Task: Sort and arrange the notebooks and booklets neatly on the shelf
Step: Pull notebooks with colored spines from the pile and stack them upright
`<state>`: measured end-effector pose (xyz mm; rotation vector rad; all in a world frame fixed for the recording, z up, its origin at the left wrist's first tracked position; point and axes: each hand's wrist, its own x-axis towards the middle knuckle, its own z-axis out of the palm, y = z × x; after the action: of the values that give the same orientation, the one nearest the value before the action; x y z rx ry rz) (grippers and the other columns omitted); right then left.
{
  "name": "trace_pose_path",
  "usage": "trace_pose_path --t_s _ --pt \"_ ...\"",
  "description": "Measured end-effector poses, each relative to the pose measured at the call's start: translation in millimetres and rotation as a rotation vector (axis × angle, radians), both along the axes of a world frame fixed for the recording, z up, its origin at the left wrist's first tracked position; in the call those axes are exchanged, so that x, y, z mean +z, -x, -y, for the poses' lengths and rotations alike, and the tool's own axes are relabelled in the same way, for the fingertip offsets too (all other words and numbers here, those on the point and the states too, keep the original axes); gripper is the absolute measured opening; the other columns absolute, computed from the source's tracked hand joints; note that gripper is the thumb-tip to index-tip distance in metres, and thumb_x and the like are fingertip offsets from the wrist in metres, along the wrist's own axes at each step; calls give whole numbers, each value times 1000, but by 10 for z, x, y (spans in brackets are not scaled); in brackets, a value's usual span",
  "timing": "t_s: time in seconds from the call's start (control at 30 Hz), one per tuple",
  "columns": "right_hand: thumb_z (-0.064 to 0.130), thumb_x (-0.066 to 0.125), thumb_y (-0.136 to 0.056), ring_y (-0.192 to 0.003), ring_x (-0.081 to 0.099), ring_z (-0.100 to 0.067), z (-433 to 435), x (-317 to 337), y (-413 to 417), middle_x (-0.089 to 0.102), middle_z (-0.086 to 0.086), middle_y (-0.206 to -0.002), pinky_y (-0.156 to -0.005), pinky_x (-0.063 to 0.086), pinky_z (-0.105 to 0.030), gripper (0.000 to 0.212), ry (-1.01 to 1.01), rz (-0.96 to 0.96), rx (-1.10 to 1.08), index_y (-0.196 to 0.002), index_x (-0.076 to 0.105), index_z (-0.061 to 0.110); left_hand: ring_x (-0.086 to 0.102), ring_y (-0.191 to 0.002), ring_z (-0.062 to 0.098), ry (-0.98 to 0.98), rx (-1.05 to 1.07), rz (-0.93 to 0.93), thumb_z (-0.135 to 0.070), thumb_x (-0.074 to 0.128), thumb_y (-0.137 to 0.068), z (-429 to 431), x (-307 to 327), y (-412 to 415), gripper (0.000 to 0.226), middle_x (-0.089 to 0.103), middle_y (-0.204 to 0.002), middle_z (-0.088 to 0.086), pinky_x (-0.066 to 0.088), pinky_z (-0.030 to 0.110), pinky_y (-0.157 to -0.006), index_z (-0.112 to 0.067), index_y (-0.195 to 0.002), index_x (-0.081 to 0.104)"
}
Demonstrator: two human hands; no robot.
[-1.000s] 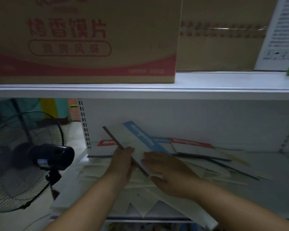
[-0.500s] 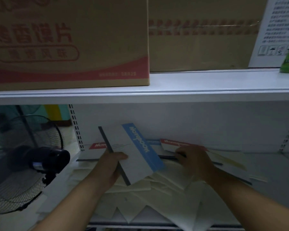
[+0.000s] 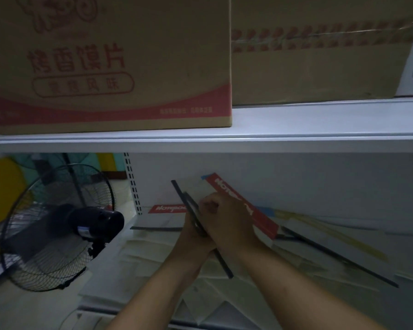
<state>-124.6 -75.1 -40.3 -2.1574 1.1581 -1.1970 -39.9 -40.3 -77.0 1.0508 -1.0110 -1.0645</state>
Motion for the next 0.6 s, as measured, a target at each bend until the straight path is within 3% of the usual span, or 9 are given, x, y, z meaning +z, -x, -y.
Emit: trace_pose_path --t_s 0.07,0.17,0.23,0.3,0.4,0.5,0.6 --pt "22 53 -93 -94 60 -3 2 -47 -70 67 8 -108 -79 44 -12 21 -140 23 155 -109 67 21 71 -85 12 -37 47 13 14 58 -83 -15 13 -5 45 72 -98 6 56 26 -63 -23 -109 55" --pt "21 58 -92 -111 56 -4 64 -107 -92 59 10 -124 -94 44 -19 31 -364 83 345 -122 60 27 71 -87 15 -31 126 -111 20 41 -85 -14 19 -84 51 74 -95 2 57 29 -67 -21 -111 58" --pt "13 60 -89 -106 59 -5 128 -135 16 62 11 -117 -92 48 -22 29 -388 234 336 -106 63 37 70 -89 22 -61 146 -245 22 42 -81 -12 18 -175 55 74 -95 4 57 34 -71 -20 -112 59" --pt "4 60 -88 -93 61 2 224 -150 249 64 12 -104 -79 45 -9 35 -258 256 161 -98 63 38 66 -92 29 -119 212 -329 17 48 -81 -32 30 -313 51 71 -101 9 53 37 -73 -18 -116 58" --pt "2 58 -86 -99 52 -2 368 -262 676 58 6 -121 -76 36 -2 41 -246 -56 -29 -119 57 26 62 -89 28 -167 324 -353 9 51 -86 -79 -10 -551 45 66 -101 9 50 36 -70 -18 -121 54" --pt "19 54 -89 -131 40 -15 427 -487 837 41 4 -144 -106 29 -17 49 -395 -445 -52 -137 45 25 59 -89 26 -152 410 -249 -3 46 -95 -129 -48 -665 33 62 -106 7 48 37 -73 -24 -120 49" --pt "24 53 -91 -132 42 -16 425 -535 807 46 3 -144 -105 31 -21 44 -281 -472 -146 -135 50 25 58 -90 24 -154 448 -187 -7 44 -97 -134 -93 -701 33 60 -111 8 49 36 -75 -23 -126 47"
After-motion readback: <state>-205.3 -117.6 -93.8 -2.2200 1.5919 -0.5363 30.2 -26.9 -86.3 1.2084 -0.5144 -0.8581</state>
